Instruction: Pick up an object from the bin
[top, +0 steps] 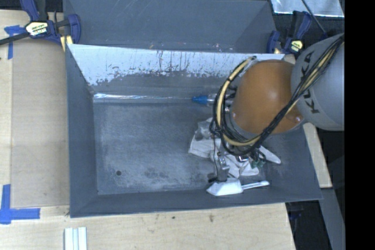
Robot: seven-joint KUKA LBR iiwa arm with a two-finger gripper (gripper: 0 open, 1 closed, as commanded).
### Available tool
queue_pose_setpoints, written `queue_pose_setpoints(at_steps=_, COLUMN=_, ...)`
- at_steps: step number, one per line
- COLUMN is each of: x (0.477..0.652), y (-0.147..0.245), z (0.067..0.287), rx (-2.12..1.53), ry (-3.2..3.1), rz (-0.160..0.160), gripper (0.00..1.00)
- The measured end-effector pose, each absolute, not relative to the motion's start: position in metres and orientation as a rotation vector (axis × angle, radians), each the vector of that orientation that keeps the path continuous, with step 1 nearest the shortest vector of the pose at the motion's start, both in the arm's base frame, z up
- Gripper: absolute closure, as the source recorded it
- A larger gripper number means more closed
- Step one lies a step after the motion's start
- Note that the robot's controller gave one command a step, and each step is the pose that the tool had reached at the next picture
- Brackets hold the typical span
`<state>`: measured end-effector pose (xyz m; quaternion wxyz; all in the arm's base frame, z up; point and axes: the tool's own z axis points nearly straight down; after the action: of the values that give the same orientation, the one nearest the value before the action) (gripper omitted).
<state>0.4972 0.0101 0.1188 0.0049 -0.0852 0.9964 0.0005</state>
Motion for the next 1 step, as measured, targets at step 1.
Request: queue_pose_setpoints(at_steps=1, x=0.4923, y=-0.0341, z=0.1088, rx=-0.157, ry=3.129, rz=0.000, gripper=0.00)
